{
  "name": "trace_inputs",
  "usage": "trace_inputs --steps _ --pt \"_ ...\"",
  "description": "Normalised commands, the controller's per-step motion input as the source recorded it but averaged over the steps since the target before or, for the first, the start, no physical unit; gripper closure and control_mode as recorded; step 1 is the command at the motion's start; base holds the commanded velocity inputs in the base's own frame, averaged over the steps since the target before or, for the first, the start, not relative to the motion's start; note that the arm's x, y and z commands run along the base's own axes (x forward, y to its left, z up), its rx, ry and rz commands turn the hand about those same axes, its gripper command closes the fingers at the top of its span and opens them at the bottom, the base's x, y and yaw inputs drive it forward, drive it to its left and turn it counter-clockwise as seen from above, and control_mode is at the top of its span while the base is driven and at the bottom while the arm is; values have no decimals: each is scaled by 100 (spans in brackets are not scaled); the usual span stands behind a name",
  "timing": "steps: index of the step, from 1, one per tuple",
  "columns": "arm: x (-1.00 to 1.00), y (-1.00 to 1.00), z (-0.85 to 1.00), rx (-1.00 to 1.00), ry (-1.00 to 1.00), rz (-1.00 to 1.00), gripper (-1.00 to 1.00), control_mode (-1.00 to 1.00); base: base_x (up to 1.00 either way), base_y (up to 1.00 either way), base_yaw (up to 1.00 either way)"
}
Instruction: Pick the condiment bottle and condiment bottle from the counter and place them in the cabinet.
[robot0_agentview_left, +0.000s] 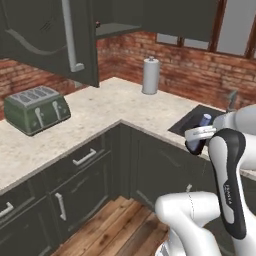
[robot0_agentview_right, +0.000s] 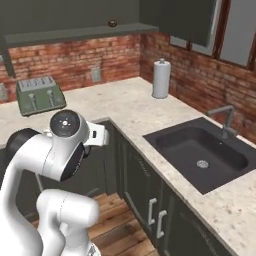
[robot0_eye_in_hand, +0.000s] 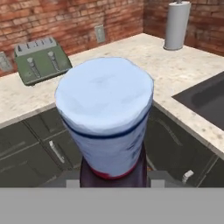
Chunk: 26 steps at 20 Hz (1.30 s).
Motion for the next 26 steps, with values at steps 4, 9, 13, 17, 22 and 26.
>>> trace_inputs --steps 4,9,13,17,22,26 --pt "0 0 0 0 0 0 100 100 24 -11 37" --pt "0 0 0 0 0 0 100 100 20 -20 38" --pt "0 0 0 0 0 0 100 100 16 -32 40" --pt "0 0 0 0 0 0 100 100 0 -36 33" --pt "0 0 0 0 0 0 100 100 1 -53 32" --pt "0 0 0 0 0 0 100 100 0 -64 32"
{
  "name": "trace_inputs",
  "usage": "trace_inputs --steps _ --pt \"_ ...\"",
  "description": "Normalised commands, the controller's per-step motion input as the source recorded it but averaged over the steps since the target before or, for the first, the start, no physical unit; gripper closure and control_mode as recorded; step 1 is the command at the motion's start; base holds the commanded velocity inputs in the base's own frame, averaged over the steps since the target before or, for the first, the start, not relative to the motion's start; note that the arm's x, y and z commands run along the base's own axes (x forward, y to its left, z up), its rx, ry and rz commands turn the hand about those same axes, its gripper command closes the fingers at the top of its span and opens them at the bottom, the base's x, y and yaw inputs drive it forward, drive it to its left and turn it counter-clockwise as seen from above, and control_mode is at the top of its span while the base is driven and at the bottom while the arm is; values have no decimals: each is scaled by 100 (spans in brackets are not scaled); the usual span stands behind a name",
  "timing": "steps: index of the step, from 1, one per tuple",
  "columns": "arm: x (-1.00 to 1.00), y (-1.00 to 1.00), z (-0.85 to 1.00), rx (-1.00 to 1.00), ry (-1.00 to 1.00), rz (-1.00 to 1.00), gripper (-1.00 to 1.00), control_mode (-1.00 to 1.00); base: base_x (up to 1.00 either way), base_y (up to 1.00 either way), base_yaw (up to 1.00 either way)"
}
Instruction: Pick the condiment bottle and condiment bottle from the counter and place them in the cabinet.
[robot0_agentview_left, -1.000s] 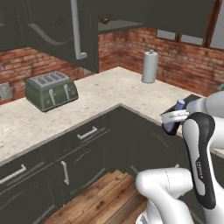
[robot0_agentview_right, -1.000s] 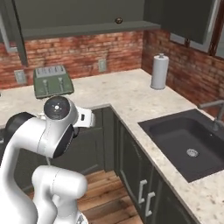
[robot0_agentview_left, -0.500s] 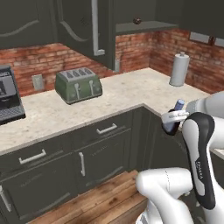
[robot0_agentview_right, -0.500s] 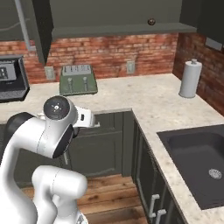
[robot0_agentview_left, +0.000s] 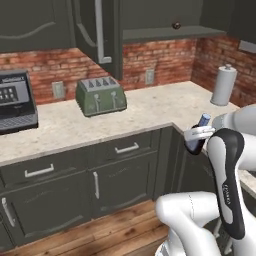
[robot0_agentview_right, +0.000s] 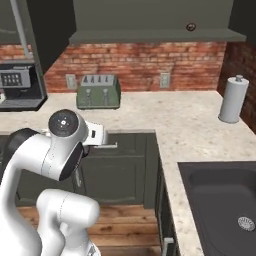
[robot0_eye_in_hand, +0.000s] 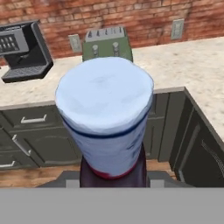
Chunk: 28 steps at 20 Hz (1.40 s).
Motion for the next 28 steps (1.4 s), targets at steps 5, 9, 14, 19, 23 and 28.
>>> trace_inputs --steps 5,9,14,19,23,28 --pt "0 0 0 0 0 0 100 100 5 -51 27" --pt "0 0 0 0 0 0 100 100 21 -25 17" --pt "0 0 0 0 0 0 100 100 23 -44 21" --pt "0 0 0 0 0 0 100 100 31 -53 23" --pt "0 0 0 0 0 0 100 100 44 -24 15" --pt "0 0 0 0 0 0 100 100 55 -5 4"
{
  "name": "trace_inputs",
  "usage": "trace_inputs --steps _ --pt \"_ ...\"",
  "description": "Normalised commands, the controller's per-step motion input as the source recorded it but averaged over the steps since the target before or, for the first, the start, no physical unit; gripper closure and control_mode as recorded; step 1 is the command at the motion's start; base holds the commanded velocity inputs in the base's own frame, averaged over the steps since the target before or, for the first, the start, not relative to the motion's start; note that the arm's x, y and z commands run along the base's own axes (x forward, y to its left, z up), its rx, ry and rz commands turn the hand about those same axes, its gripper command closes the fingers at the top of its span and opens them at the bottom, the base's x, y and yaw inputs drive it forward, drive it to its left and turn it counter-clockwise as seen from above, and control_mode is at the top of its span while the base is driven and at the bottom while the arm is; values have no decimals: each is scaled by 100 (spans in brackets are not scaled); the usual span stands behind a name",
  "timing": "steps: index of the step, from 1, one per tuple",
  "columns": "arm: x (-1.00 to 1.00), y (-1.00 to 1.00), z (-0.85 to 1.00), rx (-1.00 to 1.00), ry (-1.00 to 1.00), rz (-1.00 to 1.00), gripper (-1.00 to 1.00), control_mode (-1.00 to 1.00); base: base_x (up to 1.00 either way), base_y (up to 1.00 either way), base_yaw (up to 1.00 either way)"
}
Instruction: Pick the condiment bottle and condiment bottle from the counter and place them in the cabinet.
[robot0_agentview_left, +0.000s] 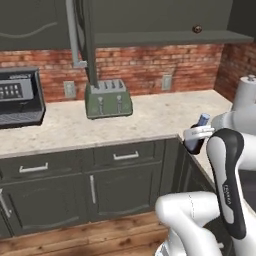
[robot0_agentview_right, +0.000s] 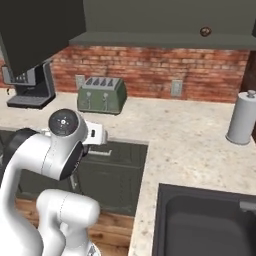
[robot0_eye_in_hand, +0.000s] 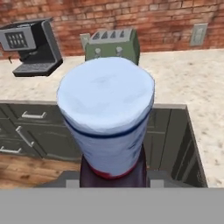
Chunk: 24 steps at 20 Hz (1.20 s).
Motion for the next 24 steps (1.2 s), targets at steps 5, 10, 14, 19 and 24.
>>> trace_inputs --steps 5,10,14,19,24 --pt "0 0 0 0 0 0 100 100 66 -9 0" --pt "0 0 0 0 0 0 100 100 54 -6 0" --pt "0 0 0 0 0 0 100 100 46 -3 0" --pt "0 0 0 0 0 0 100 100 36 -2 1" --pt "0 0 0 0 0 0 100 100 40 -4 1"
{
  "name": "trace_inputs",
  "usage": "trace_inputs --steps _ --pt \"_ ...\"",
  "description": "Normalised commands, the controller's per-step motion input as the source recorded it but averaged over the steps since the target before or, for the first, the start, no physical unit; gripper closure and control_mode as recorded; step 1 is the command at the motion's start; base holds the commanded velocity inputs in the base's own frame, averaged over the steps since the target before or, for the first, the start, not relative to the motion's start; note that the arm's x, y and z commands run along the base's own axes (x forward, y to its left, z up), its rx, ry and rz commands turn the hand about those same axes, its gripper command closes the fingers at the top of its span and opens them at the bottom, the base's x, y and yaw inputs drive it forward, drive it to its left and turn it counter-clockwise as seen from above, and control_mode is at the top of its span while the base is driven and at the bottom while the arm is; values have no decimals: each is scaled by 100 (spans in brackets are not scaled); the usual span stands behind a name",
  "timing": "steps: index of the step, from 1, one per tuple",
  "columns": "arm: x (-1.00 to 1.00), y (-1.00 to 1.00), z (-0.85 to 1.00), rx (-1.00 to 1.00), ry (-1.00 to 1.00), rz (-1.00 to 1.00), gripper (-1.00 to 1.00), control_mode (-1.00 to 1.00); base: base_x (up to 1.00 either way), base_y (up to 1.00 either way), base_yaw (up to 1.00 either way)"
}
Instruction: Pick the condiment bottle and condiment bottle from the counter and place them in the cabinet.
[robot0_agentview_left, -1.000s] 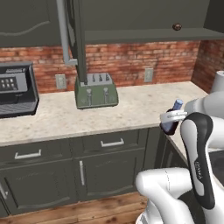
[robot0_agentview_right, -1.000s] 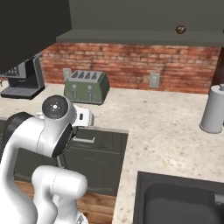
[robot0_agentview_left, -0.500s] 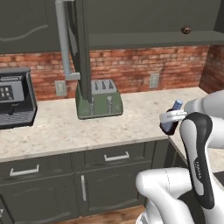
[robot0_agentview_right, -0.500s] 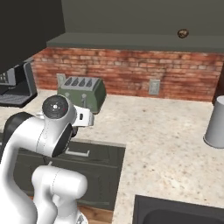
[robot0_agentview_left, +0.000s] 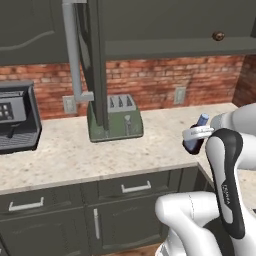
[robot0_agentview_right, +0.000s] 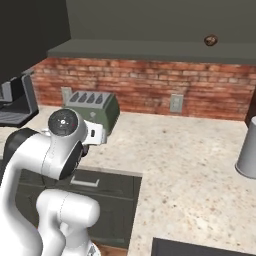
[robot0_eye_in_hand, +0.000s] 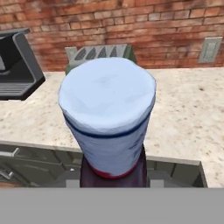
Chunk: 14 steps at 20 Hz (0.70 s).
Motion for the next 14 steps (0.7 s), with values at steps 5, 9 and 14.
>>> trace_inputs --steps 5,9,14 --pt "0 0 0 0 0 0 100 100 33 -1 1" --pt "0 0 0 0 0 0 100 100 15 -1 2" --pt "0 0 0 0 0 0 100 100 17 0 1"
